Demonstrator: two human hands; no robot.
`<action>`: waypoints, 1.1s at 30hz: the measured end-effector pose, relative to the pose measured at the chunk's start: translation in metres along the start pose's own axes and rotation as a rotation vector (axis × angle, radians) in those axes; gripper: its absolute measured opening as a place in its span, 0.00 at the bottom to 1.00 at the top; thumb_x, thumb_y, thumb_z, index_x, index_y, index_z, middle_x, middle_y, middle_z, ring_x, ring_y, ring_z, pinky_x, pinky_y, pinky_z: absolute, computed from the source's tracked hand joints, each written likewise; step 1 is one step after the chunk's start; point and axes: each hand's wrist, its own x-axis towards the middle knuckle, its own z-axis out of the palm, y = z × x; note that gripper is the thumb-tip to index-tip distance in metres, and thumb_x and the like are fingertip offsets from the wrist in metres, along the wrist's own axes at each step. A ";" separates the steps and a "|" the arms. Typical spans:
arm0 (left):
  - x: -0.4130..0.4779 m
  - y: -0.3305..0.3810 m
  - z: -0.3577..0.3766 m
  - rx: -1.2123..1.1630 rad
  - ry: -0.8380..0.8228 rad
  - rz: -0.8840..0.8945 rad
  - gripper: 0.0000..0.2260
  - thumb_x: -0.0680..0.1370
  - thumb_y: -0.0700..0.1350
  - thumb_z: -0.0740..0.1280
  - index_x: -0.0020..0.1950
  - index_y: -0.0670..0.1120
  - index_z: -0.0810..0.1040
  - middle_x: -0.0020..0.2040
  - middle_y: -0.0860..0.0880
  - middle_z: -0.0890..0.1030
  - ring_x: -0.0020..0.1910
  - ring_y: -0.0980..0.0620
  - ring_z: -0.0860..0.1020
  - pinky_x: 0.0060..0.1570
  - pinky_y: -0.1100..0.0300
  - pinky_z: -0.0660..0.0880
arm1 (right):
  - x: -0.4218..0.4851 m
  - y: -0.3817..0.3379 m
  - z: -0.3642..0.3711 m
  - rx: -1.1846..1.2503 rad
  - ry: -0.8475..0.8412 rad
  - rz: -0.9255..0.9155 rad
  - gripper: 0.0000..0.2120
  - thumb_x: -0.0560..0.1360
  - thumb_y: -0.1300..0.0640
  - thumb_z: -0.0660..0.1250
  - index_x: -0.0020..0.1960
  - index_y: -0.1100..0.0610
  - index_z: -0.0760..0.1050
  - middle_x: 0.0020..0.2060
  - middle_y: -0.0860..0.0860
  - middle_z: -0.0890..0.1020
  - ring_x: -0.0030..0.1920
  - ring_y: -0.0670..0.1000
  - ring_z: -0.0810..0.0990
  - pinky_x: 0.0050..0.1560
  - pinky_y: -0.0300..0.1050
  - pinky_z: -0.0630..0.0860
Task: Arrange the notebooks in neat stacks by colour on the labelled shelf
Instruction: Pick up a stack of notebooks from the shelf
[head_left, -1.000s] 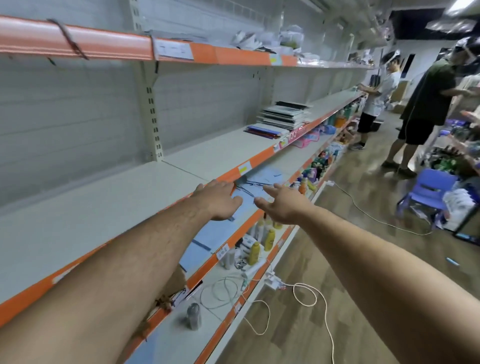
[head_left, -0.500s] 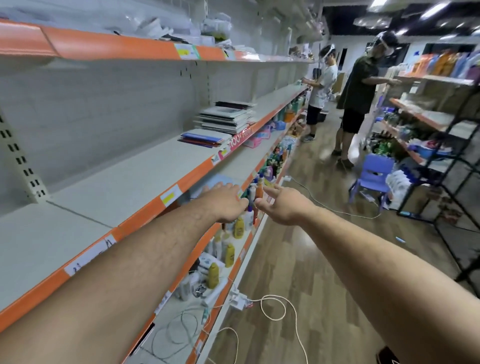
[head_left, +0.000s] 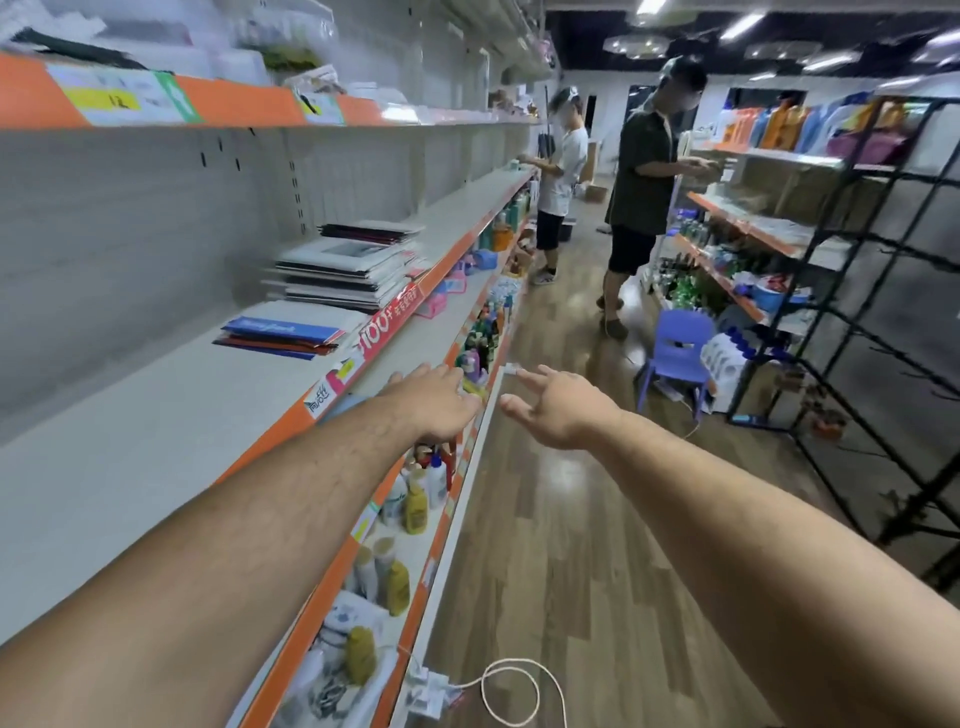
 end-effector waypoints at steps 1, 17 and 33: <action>0.015 0.002 -0.001 0.001 -0.002 0.003 0.29 0.82 0.59 0.47 0.82 0.48 0.52 0.82 0.49 0.53 0.80 0.48 0.52 0.77 0.43 0.51 | 0.014 0.008 0.000 0.001 0.000 0.000 0.38 0.77 0.28 0.48 0.80 0.48 0.55 0.79 0.55 0.57 0.79 0.56 0.56 0.77 0.55 0.58; 0.237 0.079 -0.025 -0.049 0.023 -0.194 0.27 0.83 0.58 0.48 0.81 0.48 0.55 0.81 0.48 0.56 0.80 0.48 0.53 0.76 0.45 0.51 | 0.253 0.158 -0.043 -0.025 -0.029 -0.246 0.34 0.81 0.34 0.50 0.78 0.55 0.62 0.76 0.51 0.66 0.76 0.53 0.64 0.73 0.52 0.64; 0.461 0.036 -0.036 -0.009 0.039 -0.313 0.33 0.80 0.63 0.47 0.82 0.48 0.52 0.82 0.46 0.52 0.80 0.46 0.52 0.77 0.44 0.52 | 0.486 0.198 -0.037 -0.012 -0.078 -0.374 0.35 0.80 0.32 0.49 0.80 0.52 0.58 0.80 0.52 0.56 0.79 0.53 0.56 0.76 0.52 0.58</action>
